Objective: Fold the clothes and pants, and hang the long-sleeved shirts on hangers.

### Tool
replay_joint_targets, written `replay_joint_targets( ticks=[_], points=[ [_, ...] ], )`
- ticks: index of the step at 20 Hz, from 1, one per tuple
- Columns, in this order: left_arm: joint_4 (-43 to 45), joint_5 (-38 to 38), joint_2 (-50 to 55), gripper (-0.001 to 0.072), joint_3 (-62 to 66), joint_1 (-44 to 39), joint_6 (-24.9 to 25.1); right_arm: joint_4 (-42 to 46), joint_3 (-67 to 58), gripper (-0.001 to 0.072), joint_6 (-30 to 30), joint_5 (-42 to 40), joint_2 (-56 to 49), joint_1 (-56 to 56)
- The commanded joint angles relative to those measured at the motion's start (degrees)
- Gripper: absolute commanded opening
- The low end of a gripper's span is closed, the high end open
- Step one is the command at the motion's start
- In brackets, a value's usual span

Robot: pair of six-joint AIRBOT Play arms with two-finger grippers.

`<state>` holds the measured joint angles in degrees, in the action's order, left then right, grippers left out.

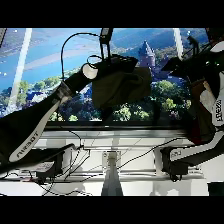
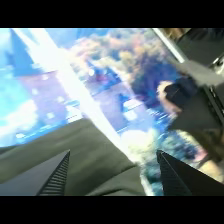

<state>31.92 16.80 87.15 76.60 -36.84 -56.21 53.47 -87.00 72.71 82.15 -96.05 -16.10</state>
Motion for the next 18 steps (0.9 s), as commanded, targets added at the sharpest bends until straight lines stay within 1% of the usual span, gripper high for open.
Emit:
replay_joint_targets(
  ticks=[1, 2, 3, 6, 7, 8, 9, 11, 12, 13, 14, 15, 16, 18],
  points=[
    [7.2, 5.2, 0.2, 0.0385, 0.0, 4.3, 0.0, -3.5, 8.0, 0.0711, 1.6, -3.9, -1.0, 3.3],
    [9.3, 5.2, 0.5, 0.0067, 0.0, 5.4, 0.0, -3.5, 8.9, 0.0711, 3.0, -5.6, -1.5, 5.0],
    [10.8, 5.0, 1.0, 0.0015, 0.0, 6.4, 0.0, -3.5, 9.3, 0.0711, 3.7, -7.5, -2.0, 6.9],
    [11.3, 5.2, 4.0, 0.0015, 0.0, 7.9, 0.0, -3.5, 9.2, 0.0711, 3.8, -14.3, -2.3, 11.2],
    [11.3, 5.4, 5.5, 0.0015, 0.0, 7.8, -1.0, -3.2, 9.2, 0.0711, 4.7, -16.1, -2.3, 11.9],
    [11.3, 6.6, 7.0, 0.0015, 0.0, 6.9, -3.4, -1.8, 9.2, 0.0711, 6.3, -17.5, -2.3, 12.2],
    [11.3, 9.0, 8.6, 0.0016, 0.0, 5.7, -5.0, 1.3, 9.2, 0.0711, 7.8, -18.2, -2.4, 12.2],
    [10.2, 15.1, 10.8, 0.0016, 0.0, 2.1, -5.1, 8.9, 9.2, 0.0711, 8.8, -17.7, -2.4, 12.2],
    [9.5, 18.5, 11.3, 0.0016, 0.0, -0.3, -5.1, 12.1, 9.2, 0.071, 8.7, -17.1, -2.4, 12.2],
    [9.7, 21.4, 11.3, 0.0016, 0.0, -2.5, -5.0, 14.4, 9.2, 0.0708, 7.3, -16.4, -2.4, 12.2],
    [9.7, 24.9, 11.1, 0.0016, 0.1, -4.5, -4.9, 14.5, 9.2, 0.0696, 4.4, -15.3, -2.4, 12.2],
    [9.7, 28.3, 11.0, 0.0016, 0.1, -5.6, -4.9, 13.7, 9.2, 0.0695, 3.7, -15.1, -2.4, 12.0],
    [9.7, 32.5, 10.8, 0.0015, 0.2, -5.9, -4.9, 11.4, 9.2, 0.0694, 3.6, -15.6, -2.6, 11.8],
    [9.6, 40.1, 10.1, 0.0016, 0.2, -5.0, -4.9, 5.0, 9.2, 0.069, 1.6, -15.4, -3.7, 11.0]
  ],
)
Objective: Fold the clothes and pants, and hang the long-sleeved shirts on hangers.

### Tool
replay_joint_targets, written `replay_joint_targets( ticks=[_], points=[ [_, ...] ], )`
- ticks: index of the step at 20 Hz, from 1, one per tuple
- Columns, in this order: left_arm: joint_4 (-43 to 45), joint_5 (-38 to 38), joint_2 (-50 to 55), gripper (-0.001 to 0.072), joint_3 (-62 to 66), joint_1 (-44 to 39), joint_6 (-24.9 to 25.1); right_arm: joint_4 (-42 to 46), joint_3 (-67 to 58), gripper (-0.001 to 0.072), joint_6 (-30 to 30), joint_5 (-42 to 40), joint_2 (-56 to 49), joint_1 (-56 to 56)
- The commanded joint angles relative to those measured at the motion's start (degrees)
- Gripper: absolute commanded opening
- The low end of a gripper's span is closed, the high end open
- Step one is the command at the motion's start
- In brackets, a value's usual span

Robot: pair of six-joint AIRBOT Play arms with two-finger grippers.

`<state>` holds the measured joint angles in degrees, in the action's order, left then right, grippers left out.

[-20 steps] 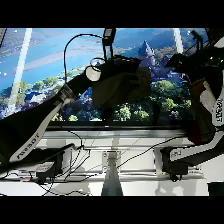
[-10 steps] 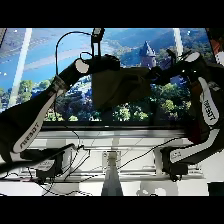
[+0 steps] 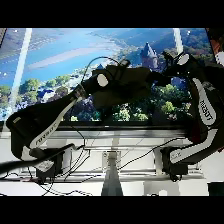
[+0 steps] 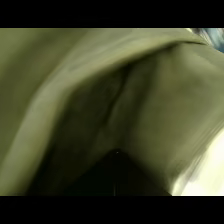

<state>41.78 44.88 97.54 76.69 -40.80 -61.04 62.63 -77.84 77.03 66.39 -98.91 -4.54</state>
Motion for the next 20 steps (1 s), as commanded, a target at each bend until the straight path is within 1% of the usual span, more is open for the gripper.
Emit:
replay_joint_targets(
  ticks=[1, 3, 5, 6, 7, 8, 11, 15, 17, 18, 19, 20],
  points=[
    [-0.2, 15.0, -0.7, 0.0016, 0.1, 0.0, -0.1, -6.8, 0.1, 0.0689, -3.7, 1.4, -1.6, -0.6],
    [-0.2, 18.3, -1.4, 0.0015, 0.1, 2.6, -0.1, -10.5, 0.1, 0.0688, -4.6, 2.9, -3.4, -0.7],
    [-0.2, 18.4, -1.6, 0.0015, 0.1, 5.4, -0.1, -16.6, 0.1, 0.0686, -4.6, 5.0, -6.1, -0.5],
    [-0.2, 18.4, -1.6, 0.0016, 0.1, 6.6, -0.1, -21.0, 0.1, 0.0456, -4.5, 6.5, -7.7, -0.1],
    [-0.2, 18.3, -1.6, 0.0016, 0.1, 7.6, -0.1, -24.5, 0.1, 0.017, -4.4, 7.1, -9.0, 0.6],
    [-0.2, 17.9, -1.5, 0.0016, 0.1, 8.6, -0.1, -26.5, 0.0, 0.0044, -4.4, 6.4, -10.1, 1.8],
    [-0.2, 16.2, -1.1, 0.0016, 0.1, 10.4, -0.1, -26.5, 0.0, 0.0046, -4.5, 0.0, -10.5, 7.0],
    [-0.2, 16.2, -0.9, 0.0016, 0.1, 11.6, -0.1, -26.0, 0.0, 0.0046, -4.5, -7.6, -10.5, 12.6],
    [-0.2, 16.3, -0.9, 0.0016, 0.1, 12.4, -0.1, -25.5, 0.0, 0.0046, -4.5, -7.4, -10.5, 13.6],
    [-0.2, 16.6, -0.9, 0.0016, 0.1, 13.0, -0.1, -24.2, 0.0, 0.0093, -4.5, -7.1, -10.5, 13.5],
    [-0.2, 17.2, -0.9, 0.0016, 0.1, 13.8, -0.1, -21.9, -0.3, 0.0326, -4.5, -7.0, -10.5, 13.1],
    [-0.2, 18.1, -0.9, 0.0016, 0.1, 14.5, -0.1, -19.8, -0.9, 0.0544, -4.5, -6.9, -10.5, 12.5]
  ],
)
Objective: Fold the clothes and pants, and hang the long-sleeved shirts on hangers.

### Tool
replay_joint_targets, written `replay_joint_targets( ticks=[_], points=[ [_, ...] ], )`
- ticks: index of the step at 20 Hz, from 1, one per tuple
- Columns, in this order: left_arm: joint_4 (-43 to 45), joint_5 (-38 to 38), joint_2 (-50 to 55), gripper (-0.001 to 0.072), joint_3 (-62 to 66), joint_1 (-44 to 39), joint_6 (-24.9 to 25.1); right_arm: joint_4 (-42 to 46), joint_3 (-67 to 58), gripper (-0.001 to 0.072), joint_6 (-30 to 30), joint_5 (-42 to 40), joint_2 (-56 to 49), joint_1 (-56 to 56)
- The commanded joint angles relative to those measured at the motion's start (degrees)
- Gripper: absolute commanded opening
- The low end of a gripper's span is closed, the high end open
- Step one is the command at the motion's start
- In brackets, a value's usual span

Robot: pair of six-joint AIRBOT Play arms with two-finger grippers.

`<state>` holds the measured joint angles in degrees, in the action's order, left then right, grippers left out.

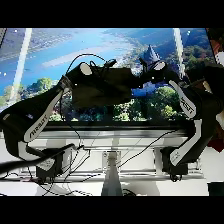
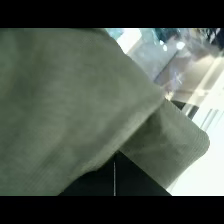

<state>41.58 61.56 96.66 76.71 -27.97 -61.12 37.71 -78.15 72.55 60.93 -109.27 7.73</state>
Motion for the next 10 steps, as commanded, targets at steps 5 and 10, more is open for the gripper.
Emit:
replay_joint_targets(
  ticks=[5, 10],
  points=[
    [0.0, 7.1, 0.0, 0.0015, 0.0, 4.5, 0.0, 4.4, -5.3, 0.0606, 0.4, 4.9, 0.3, -5.3],
    [0.9, 6.1, -0.7, 0.0014, 0.1, 5.7, 0.0, 2.2, -3.5, 0.0631, 1.8, 8.6, -0.1, -6.8]
  ],
)
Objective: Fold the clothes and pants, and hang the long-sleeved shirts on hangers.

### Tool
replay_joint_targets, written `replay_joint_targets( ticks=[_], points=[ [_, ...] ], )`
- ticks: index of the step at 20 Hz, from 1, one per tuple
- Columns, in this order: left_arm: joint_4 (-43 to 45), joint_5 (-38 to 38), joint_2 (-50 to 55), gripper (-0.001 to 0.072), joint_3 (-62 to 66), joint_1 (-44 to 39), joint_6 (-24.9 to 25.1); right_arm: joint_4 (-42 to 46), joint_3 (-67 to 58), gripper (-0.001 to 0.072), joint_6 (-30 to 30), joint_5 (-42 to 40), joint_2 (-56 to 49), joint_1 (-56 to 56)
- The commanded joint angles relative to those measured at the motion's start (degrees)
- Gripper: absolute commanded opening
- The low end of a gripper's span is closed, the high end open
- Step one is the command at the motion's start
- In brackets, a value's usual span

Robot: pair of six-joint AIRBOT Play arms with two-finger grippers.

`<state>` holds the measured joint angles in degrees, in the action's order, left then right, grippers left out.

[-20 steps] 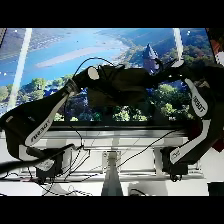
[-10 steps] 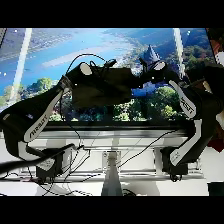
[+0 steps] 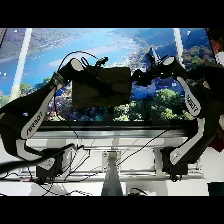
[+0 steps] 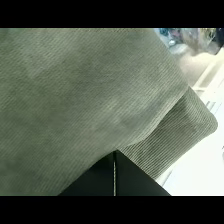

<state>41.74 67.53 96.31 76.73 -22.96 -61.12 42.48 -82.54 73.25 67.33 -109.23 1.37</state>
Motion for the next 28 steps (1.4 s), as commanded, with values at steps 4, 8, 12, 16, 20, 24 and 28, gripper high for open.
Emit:
replay_joint_targets(
  ticks=[4, 8, 12, 16, 20, 24, 28],
  points=[
    [4.1, -1.5, -0.5, 0.0014, 0.0, 0.5, 0.0, -14.4, 3.4, 0.0628, 1.0, -4.3, -1.0, 6.3],
    [4.3, -2.2, -0.7, 0.0014, 0.0, 0.7, 0.0, -19.3, 3.4, 0.0468, 1.0, -11.5, -2.1, 14.5],
    [16.9, -2.3, -5.5, 0.0014, 0.0, 3.0, -0.5, -17.6, 0.1, 0.0028, 0.6, -11.6, -0.9, 14.8],
    [23.8, -3.3, -17.8, 0.0015, 0.0, 7.7, -1.3, -11.1, -3.3, 0.0028, 0.7, -11.2, 8.2, 7.7],
    [23.8, -5.3, -30.1, 0.0016, 0.0, 13.7, -1.3, -7.1, -3.6, 0.0028, 2.2, -9.1, 22.4, -2.0],
    [23.8, -5.6, -36.5, 0.0016, 0.0, 17.3, -1.3, 0.2, -3.6, 0.0028, 9.3, -5.6, 38.2, -15.1],
    [23.8, -5.5, -37.2, 0.0016, 0.0, 17.3, -1.3, 14.1, -3.6, 0.0029, 22.0, -5.6, 52.2, -31.0]
  ],
)
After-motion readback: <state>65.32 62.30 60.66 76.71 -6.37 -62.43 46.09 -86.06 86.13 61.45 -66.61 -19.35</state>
